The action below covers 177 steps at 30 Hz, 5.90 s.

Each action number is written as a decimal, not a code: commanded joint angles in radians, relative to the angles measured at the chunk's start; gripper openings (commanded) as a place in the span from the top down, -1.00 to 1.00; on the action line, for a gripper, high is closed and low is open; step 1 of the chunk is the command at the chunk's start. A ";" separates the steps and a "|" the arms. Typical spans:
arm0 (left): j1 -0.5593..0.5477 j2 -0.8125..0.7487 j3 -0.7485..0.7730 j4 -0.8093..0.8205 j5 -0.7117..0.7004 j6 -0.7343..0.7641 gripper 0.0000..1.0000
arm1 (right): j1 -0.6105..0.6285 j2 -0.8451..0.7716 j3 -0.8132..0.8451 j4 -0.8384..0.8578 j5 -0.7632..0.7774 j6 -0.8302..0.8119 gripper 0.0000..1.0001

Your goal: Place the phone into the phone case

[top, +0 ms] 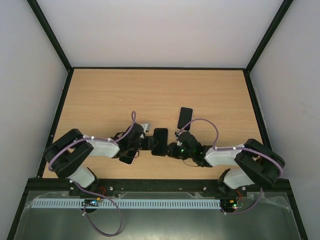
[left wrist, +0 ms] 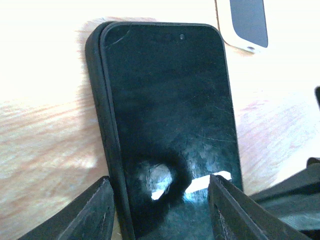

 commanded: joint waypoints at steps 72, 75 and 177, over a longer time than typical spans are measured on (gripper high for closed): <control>-0.008 0.003 -0.115 0.213 0.040 -0.136 0.27 | -0.071 0.074 -0.106 0.715 -0.140 0.345 -0.44; -0.013 -0.019 -0.119 0.203 0.018 -0.139 0.22 | -0.071 0.088 -0.110 0.714 -0.125 0.341 -0.36; 0.158 -0.511 -0.161 0.287 0.485 -0.285 0.47 | -0.070 -0.466 -0.113 0.468 -0.186 0.110 0.90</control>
